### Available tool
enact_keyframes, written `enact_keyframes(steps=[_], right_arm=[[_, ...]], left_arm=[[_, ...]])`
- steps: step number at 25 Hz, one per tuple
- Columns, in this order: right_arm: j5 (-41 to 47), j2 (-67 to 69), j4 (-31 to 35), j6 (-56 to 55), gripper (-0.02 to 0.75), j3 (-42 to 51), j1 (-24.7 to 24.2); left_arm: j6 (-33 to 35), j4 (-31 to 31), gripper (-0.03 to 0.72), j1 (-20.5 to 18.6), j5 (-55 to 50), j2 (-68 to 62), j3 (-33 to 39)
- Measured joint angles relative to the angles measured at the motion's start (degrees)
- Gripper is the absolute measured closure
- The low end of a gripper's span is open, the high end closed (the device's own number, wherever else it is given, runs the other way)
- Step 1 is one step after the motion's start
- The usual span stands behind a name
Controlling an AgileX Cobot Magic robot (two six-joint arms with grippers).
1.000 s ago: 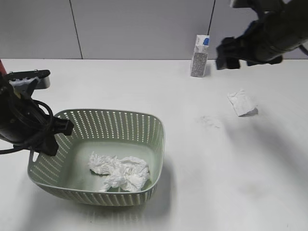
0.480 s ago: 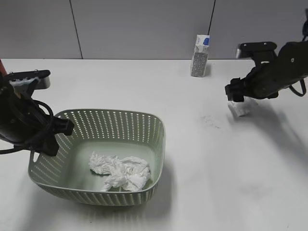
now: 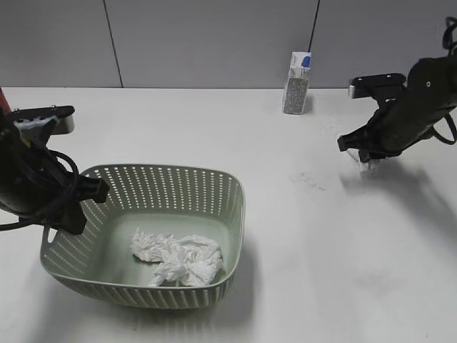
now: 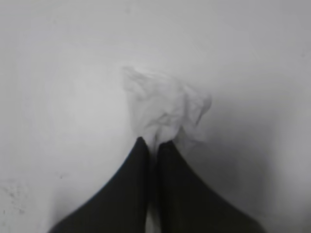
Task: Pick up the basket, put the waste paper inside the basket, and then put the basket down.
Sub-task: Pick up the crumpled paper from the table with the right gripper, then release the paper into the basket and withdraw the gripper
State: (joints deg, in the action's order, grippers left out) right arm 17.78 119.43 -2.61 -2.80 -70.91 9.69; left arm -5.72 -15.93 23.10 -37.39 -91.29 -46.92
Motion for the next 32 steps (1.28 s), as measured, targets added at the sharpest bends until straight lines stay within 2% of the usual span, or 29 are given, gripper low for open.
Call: enact_keyframes(steps=[4, 8, 11, 13, 19, 20, 22, 26, 28, 32], right_arm=[[3.1, -5.1, 1.0, 2.2, 0.718, -1.1, 0.2], [7.8, -14.8, 7.4, 8.5, 0.718, -1.5, 2.9], [13.3, -21.5, 15.5, 17.2, 0.718, -1.6, 9.0], [15.3, -24.7, 19.4, 20.1, 0.718, -1.6, 14.8], [15.0, -25.2, 25.6, 21.5, 0.713, -1.7, 28.1], [14.8, -24.3, 26.3, 21.5, 0.689, -1.7, 29.8], [14.3, -22.0, 26.9, 21.7, 0.583, -1.7, 32.5], [13.9, -17.1, 27.0, 21.7, 0.237, -1.7, 36.0], [13.9, -15.9, 26.4, 21.6, 0.122, -1.7, 36.3], [13.7, -17.1, 20.8, 17.7, 0.089, -1.7, 35.0]], left_arm=[[0.0, 0.0, 0.685, 0.0, 0.0, 0.0, 0.0], [0.0, -0.3, 0.685, 0.0, 0.1, 0.0, 0.0], [0.0, -0.5, 0.685, 0.0, 0.5, 0.0, 0.0], [0.0, -0.6, 0.685, 0.0, 0.6, 0.0, 0.0], [0.0, -0.7, 0.685, 0.0, 1.2, 0.0, 0.0], [0.0, -0.7, 0.685, 0.0, 1.2, 0.0, 0.0], [0.0, -0.8, 0.685, 0.0, 1.3, 0.0, 0.0], [0.0, -0.8, 0.685, 0.0, 1.3, 0.0, 0.0], [0.0, -0.8, 0.685, 0.0, 1.3, 0.0, 0.0], [0.0, -0.9, 0.685, 0.0, 1.3, 0.0, 0.0]])
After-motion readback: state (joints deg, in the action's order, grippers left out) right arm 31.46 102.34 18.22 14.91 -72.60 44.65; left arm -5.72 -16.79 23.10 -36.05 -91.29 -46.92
